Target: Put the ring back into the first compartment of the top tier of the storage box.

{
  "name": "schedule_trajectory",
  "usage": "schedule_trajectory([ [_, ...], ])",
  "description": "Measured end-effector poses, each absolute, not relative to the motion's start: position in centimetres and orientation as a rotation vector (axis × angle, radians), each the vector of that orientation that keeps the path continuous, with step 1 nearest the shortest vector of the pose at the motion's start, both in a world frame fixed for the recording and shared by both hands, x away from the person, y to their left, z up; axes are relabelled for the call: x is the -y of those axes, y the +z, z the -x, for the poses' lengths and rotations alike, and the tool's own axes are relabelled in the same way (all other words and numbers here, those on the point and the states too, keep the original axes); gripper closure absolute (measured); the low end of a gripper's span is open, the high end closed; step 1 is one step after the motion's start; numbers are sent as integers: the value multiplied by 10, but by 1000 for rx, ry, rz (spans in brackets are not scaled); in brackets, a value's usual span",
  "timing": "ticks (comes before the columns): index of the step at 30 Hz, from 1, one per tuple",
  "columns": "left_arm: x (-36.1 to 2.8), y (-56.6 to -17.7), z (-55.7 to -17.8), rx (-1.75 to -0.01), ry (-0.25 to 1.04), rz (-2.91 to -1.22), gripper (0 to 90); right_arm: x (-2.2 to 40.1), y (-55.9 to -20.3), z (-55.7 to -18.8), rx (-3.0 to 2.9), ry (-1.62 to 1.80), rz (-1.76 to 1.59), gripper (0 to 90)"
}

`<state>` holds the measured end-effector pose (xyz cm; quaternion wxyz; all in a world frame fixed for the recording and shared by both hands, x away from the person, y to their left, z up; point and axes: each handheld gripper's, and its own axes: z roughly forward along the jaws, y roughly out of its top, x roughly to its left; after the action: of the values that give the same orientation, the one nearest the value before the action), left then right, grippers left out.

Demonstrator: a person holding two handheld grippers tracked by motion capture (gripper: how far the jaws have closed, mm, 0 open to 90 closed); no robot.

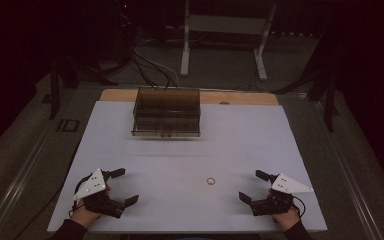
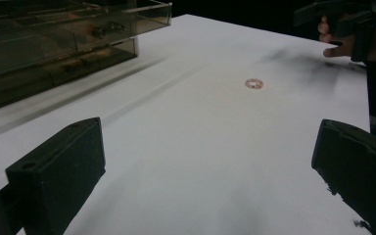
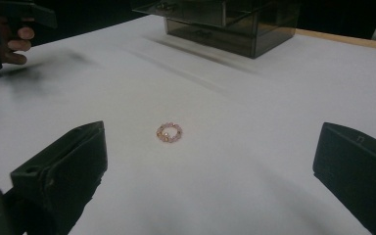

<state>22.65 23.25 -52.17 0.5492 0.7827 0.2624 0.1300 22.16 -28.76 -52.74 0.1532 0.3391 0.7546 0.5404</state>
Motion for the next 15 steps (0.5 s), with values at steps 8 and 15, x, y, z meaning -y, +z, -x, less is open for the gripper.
schedule_trajectory([
  [8, -233, -521, -226, -628, 307, -1855, 9, 288, -528, -222, -2165, 1552, -973, 0],
  [15, -231, -522, -226, -613, 303, -1879, 9, 286, -527, -221, -2167, 1553, -958, 0],
])
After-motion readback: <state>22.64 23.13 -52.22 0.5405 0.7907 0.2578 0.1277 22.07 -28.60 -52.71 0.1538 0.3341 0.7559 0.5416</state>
